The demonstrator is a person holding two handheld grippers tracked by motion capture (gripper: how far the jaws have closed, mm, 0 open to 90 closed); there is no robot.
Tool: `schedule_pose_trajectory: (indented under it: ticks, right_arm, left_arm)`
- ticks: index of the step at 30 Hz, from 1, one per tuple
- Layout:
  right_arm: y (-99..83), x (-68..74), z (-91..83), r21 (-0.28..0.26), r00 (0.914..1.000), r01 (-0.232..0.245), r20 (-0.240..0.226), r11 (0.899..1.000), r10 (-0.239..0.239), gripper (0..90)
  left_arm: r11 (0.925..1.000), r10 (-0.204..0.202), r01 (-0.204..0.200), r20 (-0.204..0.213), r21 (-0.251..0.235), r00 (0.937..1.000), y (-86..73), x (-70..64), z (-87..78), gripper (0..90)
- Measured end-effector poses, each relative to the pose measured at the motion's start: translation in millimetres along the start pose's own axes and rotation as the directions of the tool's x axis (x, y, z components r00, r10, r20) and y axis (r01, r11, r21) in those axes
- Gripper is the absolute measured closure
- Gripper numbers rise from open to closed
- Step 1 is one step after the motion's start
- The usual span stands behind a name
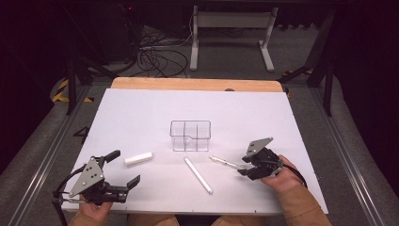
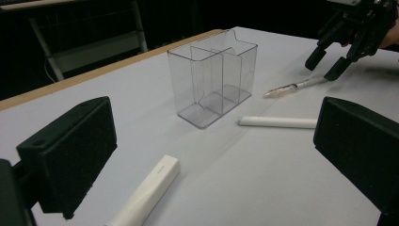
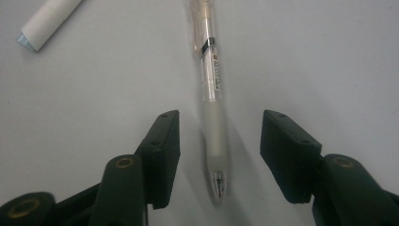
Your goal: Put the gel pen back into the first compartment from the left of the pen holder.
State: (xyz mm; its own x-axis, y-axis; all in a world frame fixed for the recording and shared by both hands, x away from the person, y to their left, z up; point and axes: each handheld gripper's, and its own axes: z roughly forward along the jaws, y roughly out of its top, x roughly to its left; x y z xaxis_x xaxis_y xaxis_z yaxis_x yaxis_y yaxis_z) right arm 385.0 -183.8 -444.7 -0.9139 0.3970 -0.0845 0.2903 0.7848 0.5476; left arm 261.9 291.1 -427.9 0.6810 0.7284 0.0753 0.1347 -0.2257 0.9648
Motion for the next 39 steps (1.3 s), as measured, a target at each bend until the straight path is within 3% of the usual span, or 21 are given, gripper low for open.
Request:
schedule_pose_trajectory:
  ticks: [19,39]
  right_arm:
    - [-6.4,3.5,1.7,0.073,0.9996,0.028,0.001,0.997,-0.029,74.2]
    - [-5.2,5.7,2.2,0.078,0.9990,0.041,0.013,0.996,-0.042,80.2]
  left_arm:
    - [1.0000,0.001,-0.001,0.000,0.000,1.0000,0.1,-0.1,0.2,0.6]
    - [1.0000,-0.005,0.005,0.004,0.001,1.0000,0.1,-0.8,0.7,0.6]
